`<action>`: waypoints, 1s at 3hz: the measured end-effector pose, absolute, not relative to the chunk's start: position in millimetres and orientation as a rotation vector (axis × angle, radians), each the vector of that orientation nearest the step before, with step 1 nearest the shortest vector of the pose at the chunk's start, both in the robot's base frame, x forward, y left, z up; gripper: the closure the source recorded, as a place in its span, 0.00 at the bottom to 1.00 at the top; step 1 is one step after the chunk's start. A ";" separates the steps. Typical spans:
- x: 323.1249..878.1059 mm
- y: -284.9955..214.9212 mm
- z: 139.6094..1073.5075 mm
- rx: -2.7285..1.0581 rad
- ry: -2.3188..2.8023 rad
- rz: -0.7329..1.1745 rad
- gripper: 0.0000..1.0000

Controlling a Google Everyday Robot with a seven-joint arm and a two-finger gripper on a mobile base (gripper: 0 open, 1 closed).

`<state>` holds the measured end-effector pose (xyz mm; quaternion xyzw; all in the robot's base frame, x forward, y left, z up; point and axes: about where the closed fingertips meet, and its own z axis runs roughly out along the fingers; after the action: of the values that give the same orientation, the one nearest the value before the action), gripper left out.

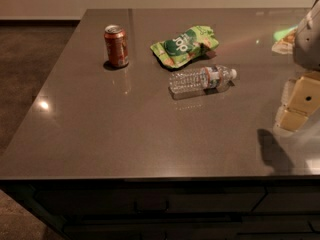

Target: Pick coke can

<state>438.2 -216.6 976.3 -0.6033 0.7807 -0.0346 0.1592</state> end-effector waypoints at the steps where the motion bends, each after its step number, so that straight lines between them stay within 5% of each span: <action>1: 438.2 -216.6 976.3 -1.724 2.231 -0.099 0.00; 3: 469.5 -173.8 974.2 -1.703 2.176 0.052 0.00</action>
Offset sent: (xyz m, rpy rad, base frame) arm 0.0270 0.0385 -0.0008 0.1332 0.0669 0.0470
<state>469.5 -173.8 974.2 -0.6054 0.7732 0.0183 0.1879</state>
